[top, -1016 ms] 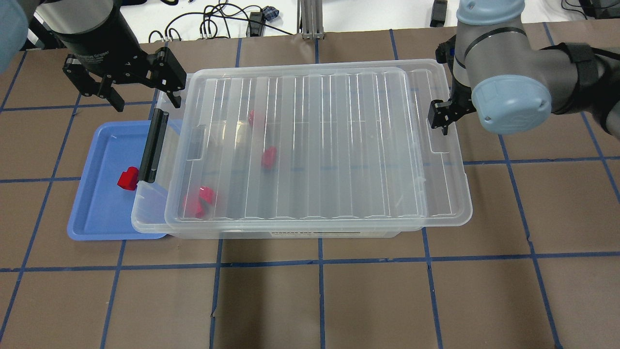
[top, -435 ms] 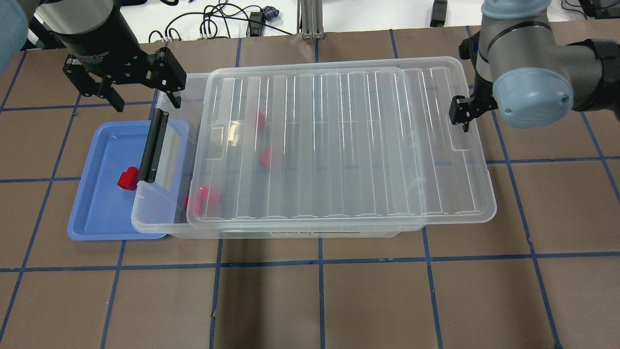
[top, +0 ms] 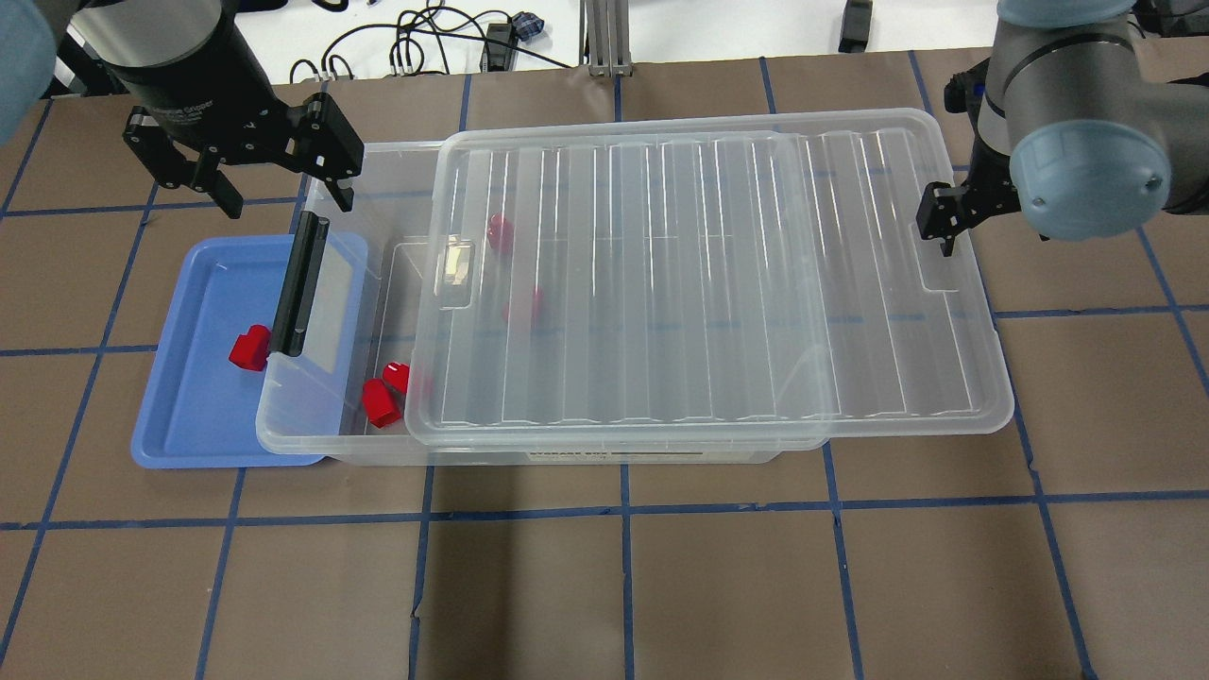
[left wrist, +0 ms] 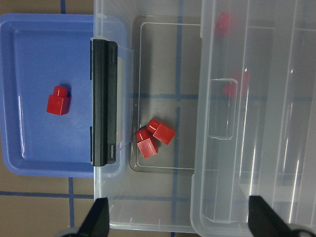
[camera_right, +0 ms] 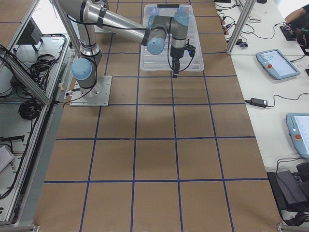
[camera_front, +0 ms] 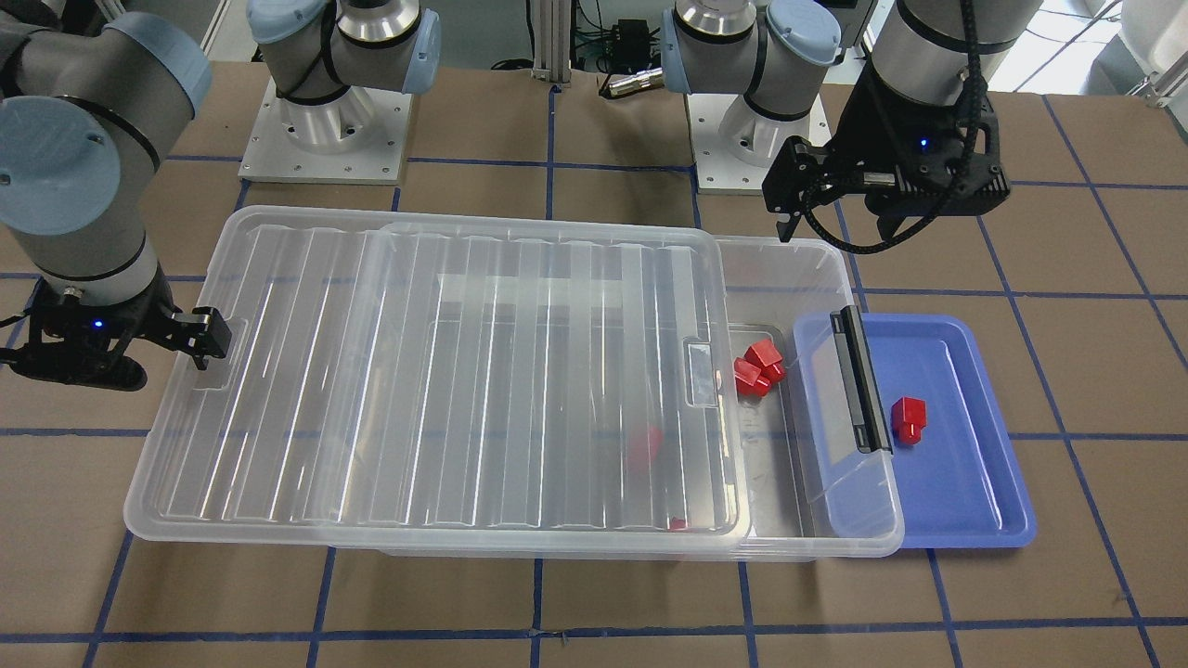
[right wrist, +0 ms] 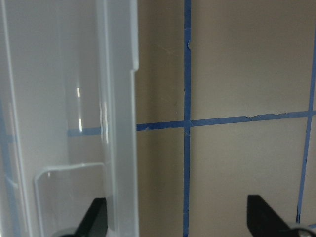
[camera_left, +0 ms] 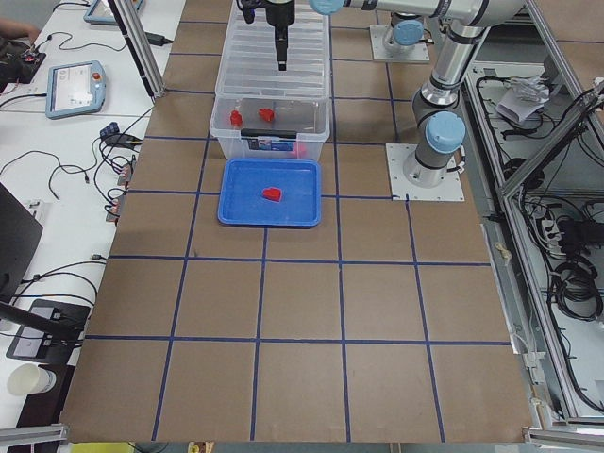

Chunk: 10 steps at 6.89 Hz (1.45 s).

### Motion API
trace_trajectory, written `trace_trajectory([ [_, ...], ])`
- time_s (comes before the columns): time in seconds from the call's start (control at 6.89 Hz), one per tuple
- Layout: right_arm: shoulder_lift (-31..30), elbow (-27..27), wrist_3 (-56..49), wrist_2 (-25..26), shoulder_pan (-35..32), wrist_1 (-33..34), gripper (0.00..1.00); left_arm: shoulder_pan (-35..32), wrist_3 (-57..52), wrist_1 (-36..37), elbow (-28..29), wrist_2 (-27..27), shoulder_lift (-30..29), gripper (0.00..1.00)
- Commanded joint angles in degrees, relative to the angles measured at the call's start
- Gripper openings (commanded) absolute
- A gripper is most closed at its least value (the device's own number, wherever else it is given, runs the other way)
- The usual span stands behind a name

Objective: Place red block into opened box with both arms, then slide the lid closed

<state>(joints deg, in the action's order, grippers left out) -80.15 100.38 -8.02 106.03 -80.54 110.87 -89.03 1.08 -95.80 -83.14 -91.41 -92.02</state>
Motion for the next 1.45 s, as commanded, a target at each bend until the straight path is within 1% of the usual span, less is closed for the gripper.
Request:
trace_trajectory([
  [0.0, 0.0, 0.1, -0.2, 0.0, 2.2, -0.2, 1.0, 0.0, 0.0, 0.0, 0.0, 0.0, 0.0, 1.0],
  [0.58, 0.0, 0.0, -0.2, 0.0, 5.1, -0.4, 1.0, 0.2, 0.0, 0.1, -0.6, 0.0, 0.2, 1.0],
  [0.73, -0.2, 0.0, -0.2, 0.0, 5.1, -0.6, 1.0, 0.1, 0.1, 0.2, -0.7, 0.1, -0.3, 1.0],
  [0.87, -0.3, -0.3, -0.2, -0.4, 5.0, -0.7, 1.0, -0.1, -0.1, -0.5, -1.2, 0.0, 0.8, 1.0],
  [1.02, -1.0, -0.8, -0.2, -0.7, 4.6, -0.5, 1.0, 0.0, -0.1, 0.0, -0.6, 0.0, 0.2, 1.0],
  [1.16, -1.2, -4.1, -0.5, -2.3, 3.3, -0.7, 1.0, -0.1, 0.0, -0.2, -1.3, -0.1, 0.3, 1.0],
  [1.31, -1.3, -9.9, -1.3, -6.8, 0.2, -5.8, 1.0, 0.0, -0.1, -0.5, -1.0, -0.3, 0.9, 1.0],
])
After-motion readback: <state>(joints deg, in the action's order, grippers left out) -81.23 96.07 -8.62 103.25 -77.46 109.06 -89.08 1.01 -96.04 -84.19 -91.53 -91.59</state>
